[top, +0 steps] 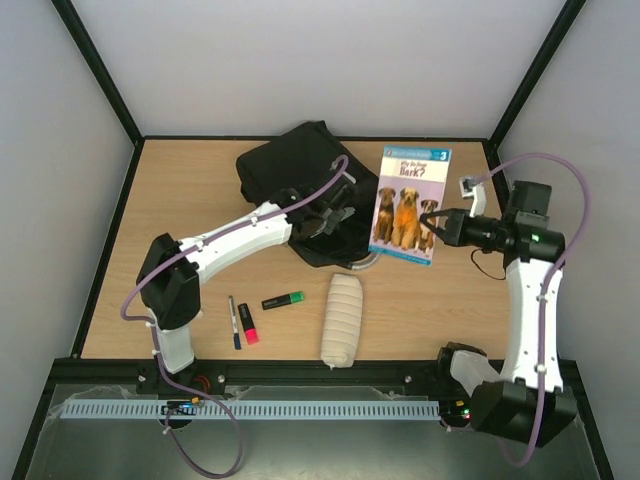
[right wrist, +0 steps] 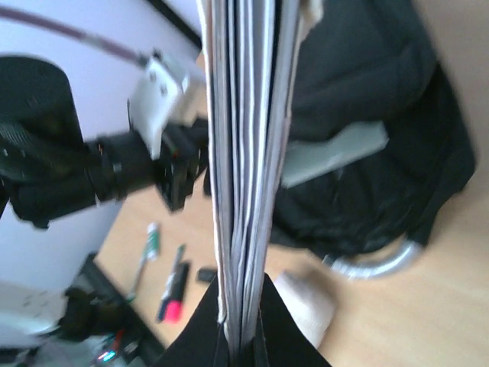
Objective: Pack the student bag
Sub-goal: Place the book in the student bag.
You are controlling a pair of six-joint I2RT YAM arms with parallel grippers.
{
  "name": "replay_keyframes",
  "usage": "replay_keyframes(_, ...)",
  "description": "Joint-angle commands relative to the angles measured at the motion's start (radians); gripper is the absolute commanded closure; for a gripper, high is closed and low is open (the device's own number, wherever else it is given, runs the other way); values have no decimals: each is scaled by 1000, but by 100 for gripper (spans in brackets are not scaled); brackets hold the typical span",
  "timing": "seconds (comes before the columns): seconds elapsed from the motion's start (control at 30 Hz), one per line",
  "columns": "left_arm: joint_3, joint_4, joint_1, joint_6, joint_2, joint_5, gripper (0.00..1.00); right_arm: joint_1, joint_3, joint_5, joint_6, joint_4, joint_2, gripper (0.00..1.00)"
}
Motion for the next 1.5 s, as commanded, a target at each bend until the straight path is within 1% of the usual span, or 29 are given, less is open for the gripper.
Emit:
replay_keyframes(0.0,-36,103,59,7,-65,-15,98,31,-19,-175,-64,-319,67,99)
replay_keyframes(0.13,-58,122,102,-11,-80,36,98,42,-97,-227,30,-298,10,99)
replay_keyframes(0.27,-71,138,130,-22,-91,82,97,92,-206,-255,159,-257,-26,99)
replay_keyframes(0.4,-78,153,137,-28,-102,94,98,174,-262,-188,199,-226,-9,99)
replay_keyframes(0.57,-102,183,141,-20,-113,95,98,247,-300,-166,232,-191,40,99)
replay_keyframes(0.73,-113,204,142,-17,-129,138,98,359,-294,-144,242,-148,162,99)
replay_keyframes(0.87,-139,226,142,-11,-151,170,98,378,-204,-167,193,-125,281,99)
replay_keyframes(0.93,-147,230,142,-11,-158,185,98,393,-175,-173,204,-101,337,99)
replay_keyframes(1.17,-170,244,142,-6,-183,187,98,468,-107,-220,281,59,554,99)
replay_keyframes(1.3,-188,262,143,-7,-198,189,98,475,-68,-237,363,192,643,99)
replay_keyframes(1.47,-188,258,147,-7,-198,195,97,476,-24,-229,387,285,741,99)
